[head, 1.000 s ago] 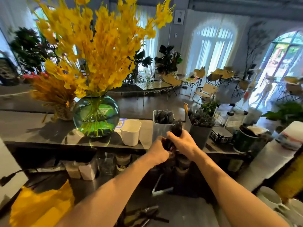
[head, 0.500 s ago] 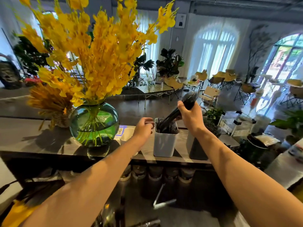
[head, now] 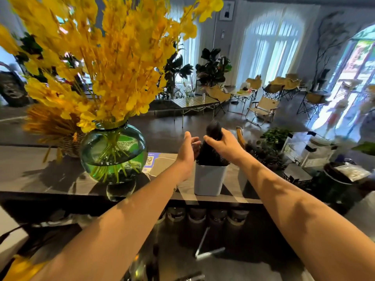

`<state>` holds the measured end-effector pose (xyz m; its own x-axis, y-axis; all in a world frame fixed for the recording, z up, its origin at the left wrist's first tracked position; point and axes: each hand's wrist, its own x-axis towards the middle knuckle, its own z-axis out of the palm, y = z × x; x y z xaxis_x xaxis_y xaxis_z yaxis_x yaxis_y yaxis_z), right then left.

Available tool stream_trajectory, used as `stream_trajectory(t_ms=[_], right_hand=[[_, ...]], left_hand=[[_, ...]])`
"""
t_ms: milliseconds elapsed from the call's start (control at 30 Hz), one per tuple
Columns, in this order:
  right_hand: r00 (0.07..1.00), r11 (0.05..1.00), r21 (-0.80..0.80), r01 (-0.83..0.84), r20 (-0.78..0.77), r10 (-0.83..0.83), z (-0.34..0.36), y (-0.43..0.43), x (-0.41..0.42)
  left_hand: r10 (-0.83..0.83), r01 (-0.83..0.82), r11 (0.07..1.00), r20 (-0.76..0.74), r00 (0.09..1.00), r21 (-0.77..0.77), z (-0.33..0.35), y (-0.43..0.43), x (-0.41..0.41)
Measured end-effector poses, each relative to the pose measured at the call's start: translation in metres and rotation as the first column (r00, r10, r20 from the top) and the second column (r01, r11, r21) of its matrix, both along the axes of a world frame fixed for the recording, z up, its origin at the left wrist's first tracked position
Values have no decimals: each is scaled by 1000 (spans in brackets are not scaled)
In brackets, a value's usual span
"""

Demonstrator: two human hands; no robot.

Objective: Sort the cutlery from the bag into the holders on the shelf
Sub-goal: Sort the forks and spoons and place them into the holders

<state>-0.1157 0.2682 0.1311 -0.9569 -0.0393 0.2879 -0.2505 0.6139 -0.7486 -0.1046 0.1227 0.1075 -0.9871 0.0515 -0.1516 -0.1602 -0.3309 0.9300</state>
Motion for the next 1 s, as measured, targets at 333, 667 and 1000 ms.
stream_trajectory(t_ms=[333,667,1000], right_hand=[[985,996,82,-38,173,23,-17,5,1],[999,999,31,16,31,-17,-23,5,50],[999,960,-276,39,41,-28,-40,-21,157]], left_hand=[[-55,55,998,-24,998,-3,-2,-4,5],[-61,59,998,-64,996,-30,0,-15,45],[-43,44,998,11,999,-41,-30,-40,139]])
